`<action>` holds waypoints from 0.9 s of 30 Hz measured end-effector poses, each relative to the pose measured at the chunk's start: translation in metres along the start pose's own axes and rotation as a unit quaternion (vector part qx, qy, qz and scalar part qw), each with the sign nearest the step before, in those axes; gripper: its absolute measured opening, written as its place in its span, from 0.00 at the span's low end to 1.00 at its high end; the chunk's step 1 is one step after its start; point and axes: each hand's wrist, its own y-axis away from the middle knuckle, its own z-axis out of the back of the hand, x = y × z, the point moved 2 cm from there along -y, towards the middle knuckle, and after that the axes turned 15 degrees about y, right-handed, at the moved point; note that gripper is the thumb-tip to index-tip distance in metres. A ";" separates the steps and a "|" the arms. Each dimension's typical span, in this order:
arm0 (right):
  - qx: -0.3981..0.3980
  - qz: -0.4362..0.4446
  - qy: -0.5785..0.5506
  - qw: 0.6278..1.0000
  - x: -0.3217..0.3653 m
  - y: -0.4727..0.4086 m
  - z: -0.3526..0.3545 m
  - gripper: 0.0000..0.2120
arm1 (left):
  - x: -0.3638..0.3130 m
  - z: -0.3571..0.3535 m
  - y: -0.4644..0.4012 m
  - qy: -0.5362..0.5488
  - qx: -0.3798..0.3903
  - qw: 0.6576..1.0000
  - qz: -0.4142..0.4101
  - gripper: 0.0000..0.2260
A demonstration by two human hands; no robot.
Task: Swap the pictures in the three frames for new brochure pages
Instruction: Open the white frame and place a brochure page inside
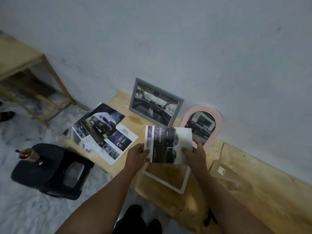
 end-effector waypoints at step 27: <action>0.261 0.071 0.247 0.931 0.178 -0.150 -0.367 0.36 | 0.032 0.278 -0.132 0.010 -0.252 0.967 0.025 0.16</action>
